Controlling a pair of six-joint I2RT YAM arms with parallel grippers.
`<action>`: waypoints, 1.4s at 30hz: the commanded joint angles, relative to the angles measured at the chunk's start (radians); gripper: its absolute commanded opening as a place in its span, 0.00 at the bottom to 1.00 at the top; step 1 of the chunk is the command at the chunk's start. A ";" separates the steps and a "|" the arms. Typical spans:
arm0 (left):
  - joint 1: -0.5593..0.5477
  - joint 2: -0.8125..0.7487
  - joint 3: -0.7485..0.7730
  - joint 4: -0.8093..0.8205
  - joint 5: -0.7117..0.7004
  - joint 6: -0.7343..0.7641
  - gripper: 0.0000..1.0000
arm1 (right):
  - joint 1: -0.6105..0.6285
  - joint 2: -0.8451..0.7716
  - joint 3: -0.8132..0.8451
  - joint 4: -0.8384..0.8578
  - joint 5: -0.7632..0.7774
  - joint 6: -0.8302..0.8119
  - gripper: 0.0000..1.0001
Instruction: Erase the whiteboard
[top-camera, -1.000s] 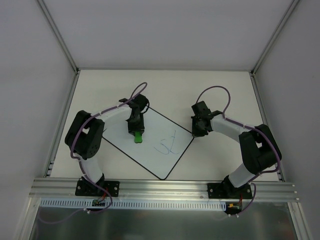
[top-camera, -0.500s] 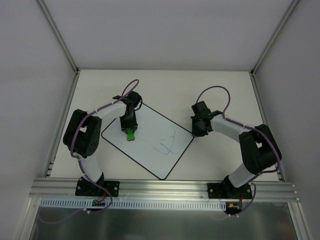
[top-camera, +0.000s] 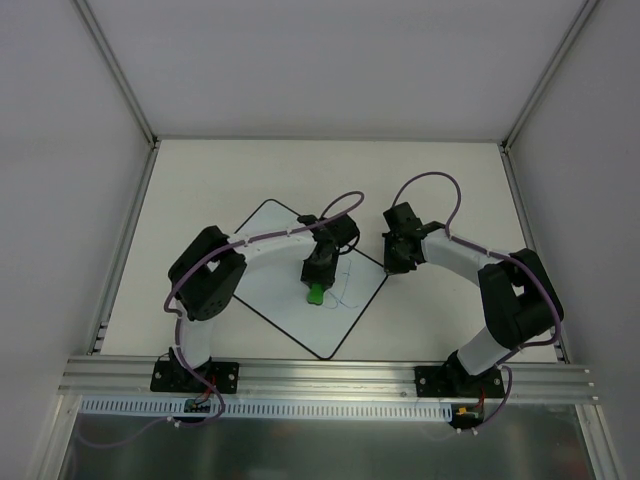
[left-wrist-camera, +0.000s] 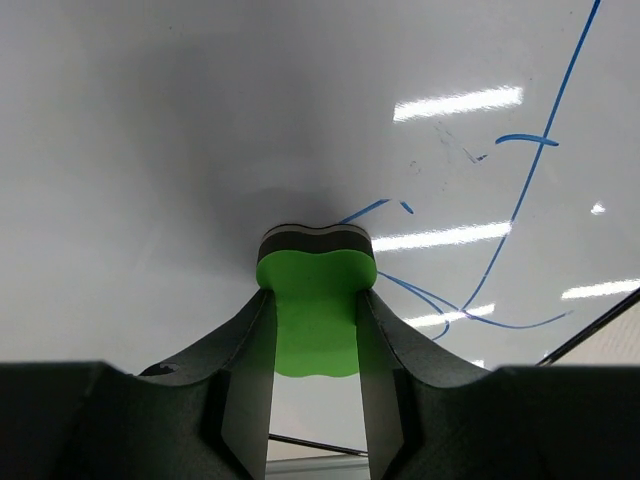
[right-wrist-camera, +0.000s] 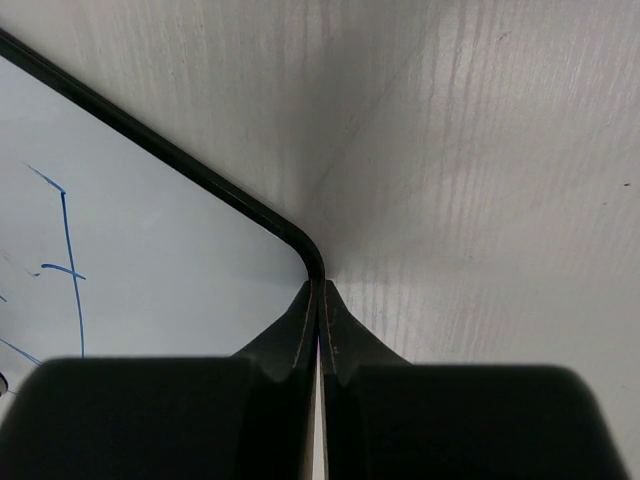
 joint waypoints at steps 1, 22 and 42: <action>0.062 0.035 -0.085 -0.027 0.038 -0.040 0.00 | -0.003 -0.017 -0.028 -0.034 0.017 -0.011 0.00; 0.054 0.097 0.048 -0.022 0.025 -0.007 0.00 | -0.012 -0.003 -0.023 -0.028 0.000 -0.006 0.00; 0.020 0.183 0.162 -0.022 -0.007 -0.048 0.00 | -0.058 -0.026 -0.065 0.021 -0.050 0.012 0.01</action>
